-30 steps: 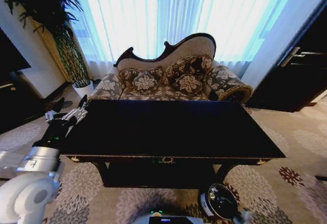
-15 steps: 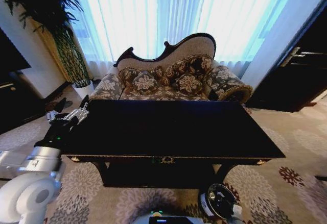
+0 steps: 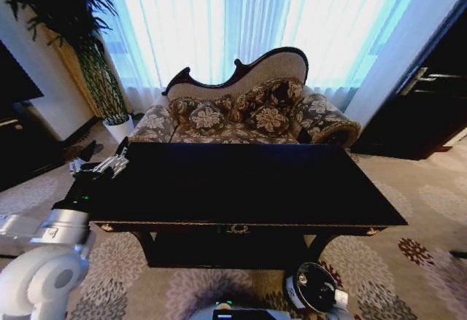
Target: Move to the front of the table and place the trash on the table into the trash bin.
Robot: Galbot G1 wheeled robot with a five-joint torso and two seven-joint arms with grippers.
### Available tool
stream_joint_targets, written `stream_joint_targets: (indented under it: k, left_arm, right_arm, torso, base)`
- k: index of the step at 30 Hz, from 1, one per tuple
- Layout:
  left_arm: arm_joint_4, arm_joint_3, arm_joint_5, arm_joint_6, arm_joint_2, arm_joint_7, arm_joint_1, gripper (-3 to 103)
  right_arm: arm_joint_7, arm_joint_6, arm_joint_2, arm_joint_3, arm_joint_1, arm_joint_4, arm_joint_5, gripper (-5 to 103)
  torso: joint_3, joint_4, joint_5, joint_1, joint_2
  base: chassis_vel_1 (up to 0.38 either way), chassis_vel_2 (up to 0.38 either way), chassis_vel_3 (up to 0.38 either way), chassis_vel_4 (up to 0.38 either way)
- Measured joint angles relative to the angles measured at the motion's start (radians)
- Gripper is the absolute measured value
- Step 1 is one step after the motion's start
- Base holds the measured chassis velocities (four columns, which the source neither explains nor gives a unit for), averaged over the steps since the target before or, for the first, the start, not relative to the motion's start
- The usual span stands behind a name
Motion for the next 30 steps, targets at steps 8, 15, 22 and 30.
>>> stream_joint_targets:
  k: [8,15,22,30]
  left_arm:
    - [-0.006,-0.006,0.000,0.000,-0.002,0.000,0.004,100]
    - [-0.006,-0.014,-0.003,0.000,-0.002,0.000,0.006,100]
    - [-0.007,-0.011,-0.006,0.001,-0.008,0.000,0.007,100]
    - [-0.007,0.012,0.010,0.001,-0.018,-0.001,0.007,100]
  right_arm:
    - [-0.029,0.014,0.007,0.002,-0.014,0.018,-0.023,45]
    - [-0.132,0.055,0.010,0.017,-0.084,0.152,-0.056,73]
    - [-0.149,0.082,0.009,0.009,-0.291,0.497,0.037,97]
    - [-0.179,0.047,-0.080,0.027,-0.462,0.813,0.089,100]
  torso:
    - [0.000,0.0000,0.0000,0.000,0.000]
    - [0.000,-0.0001,0.0000,0.000,0.000]
    - [0.000,-0.0003,-0.0001,0.000,0.000]
    - [0.000,0.0001,-0.0003,0.000,0.000]
  base:
    - [0.000,0.000,0.000,0.000]
    - [0.000,0.000,0.000,0.000]
    - [0.000,0.000,0.000,0.000]
    - [0.000,0.000,0.000,0.000]
